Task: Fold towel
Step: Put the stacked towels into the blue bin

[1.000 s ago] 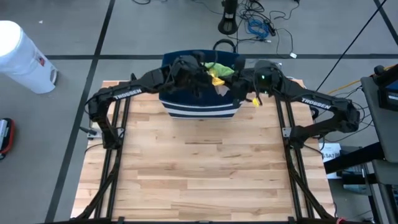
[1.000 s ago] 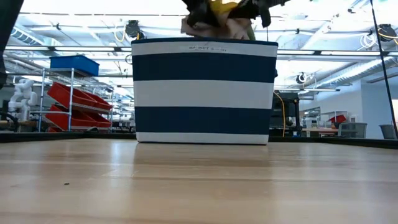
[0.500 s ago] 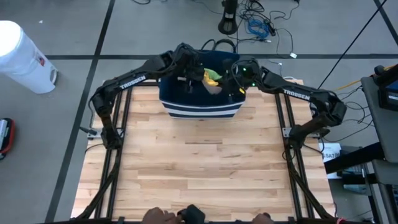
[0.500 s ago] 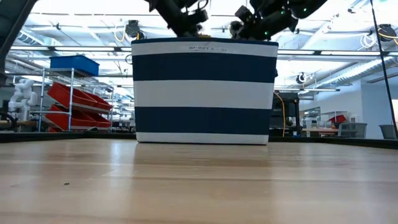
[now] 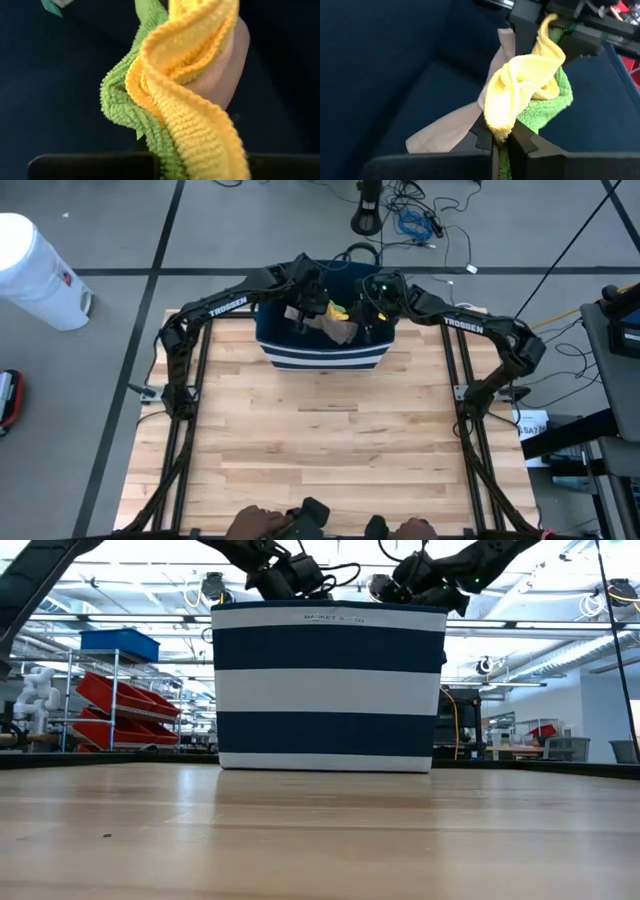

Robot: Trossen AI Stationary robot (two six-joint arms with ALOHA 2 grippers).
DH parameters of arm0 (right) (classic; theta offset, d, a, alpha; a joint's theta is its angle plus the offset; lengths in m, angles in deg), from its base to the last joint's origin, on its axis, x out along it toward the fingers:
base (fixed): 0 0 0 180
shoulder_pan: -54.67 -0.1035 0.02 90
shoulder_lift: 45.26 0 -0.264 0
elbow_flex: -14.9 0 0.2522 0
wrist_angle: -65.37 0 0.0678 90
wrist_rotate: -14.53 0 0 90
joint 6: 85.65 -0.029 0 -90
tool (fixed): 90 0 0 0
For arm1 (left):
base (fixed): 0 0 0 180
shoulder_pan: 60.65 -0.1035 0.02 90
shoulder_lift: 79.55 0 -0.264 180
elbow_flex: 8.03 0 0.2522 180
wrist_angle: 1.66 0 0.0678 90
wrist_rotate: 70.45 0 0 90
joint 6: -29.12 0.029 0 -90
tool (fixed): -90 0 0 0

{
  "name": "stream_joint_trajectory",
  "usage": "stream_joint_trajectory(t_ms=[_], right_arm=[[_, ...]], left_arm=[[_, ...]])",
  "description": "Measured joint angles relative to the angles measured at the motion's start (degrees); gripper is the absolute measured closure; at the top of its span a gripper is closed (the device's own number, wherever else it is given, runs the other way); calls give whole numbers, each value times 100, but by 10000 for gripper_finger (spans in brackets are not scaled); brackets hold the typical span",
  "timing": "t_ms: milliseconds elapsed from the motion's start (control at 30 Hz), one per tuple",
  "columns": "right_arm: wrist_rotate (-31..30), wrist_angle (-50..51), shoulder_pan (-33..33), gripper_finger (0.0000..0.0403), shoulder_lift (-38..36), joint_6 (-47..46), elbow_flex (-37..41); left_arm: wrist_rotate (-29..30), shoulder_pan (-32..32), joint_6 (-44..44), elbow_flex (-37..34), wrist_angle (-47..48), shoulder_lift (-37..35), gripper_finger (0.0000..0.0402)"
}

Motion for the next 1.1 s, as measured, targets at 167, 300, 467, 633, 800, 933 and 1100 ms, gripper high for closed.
stream_joint_trajectory(t_ms=[167,300,467,633,800,933,1100], right_arm=[[-184,-30,69,392,81,-130,0],[-617,-66,85,386,153,-126,0],[-645,-53,108,377,250,-299,0],[-663,-45,117,375,401,-539,-5],[-916,-26,138,374,510,-625,-15],[-950,45,154,374,523,-664,-15],[-988,22,156,367,519,-706,-13]], left_arm=[[-1,-115,-59,0,64,47,364],[18,-156,-182,0,112,151,363],[3,-148,-304,0,201,331,363],[5,-151,-390,0,232,457,348],[42,-158,-660,-2,201,457,313],[24,-165,-800,-2,213,493,300],[-85,-169,-864,-7,199,588,297]])
